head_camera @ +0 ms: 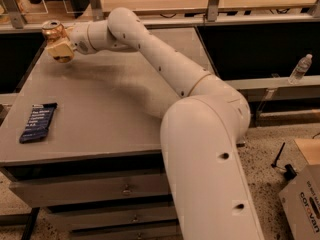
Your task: Move orange can near rxbar blueberry
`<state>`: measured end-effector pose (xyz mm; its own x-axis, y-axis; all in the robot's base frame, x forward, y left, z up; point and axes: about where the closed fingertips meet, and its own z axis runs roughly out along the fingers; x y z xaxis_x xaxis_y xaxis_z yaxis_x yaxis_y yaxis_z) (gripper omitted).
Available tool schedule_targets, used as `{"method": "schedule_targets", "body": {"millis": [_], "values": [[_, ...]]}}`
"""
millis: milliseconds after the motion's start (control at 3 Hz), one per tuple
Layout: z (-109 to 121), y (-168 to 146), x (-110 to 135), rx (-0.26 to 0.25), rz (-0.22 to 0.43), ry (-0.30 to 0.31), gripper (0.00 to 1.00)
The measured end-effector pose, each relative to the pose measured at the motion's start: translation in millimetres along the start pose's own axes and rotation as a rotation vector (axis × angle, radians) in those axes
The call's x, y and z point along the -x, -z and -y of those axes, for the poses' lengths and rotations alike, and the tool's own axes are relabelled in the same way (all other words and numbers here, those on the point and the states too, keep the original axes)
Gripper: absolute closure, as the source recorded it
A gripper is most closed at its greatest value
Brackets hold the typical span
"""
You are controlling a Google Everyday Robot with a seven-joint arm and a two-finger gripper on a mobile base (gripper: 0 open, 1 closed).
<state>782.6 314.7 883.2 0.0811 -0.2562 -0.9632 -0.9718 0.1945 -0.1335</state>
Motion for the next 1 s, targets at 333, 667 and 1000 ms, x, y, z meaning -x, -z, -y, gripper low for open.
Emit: {"method": "schedule_targets", "body": {"millis": [333,667,1000], "values": [[-33,13,1,0.009,0.018,-0.025,0.53],[-69,21,0,0.032,0.016,-0.030,0.54],[-98,31,-3,0.063,-0.009,0.001,0.54]]}}
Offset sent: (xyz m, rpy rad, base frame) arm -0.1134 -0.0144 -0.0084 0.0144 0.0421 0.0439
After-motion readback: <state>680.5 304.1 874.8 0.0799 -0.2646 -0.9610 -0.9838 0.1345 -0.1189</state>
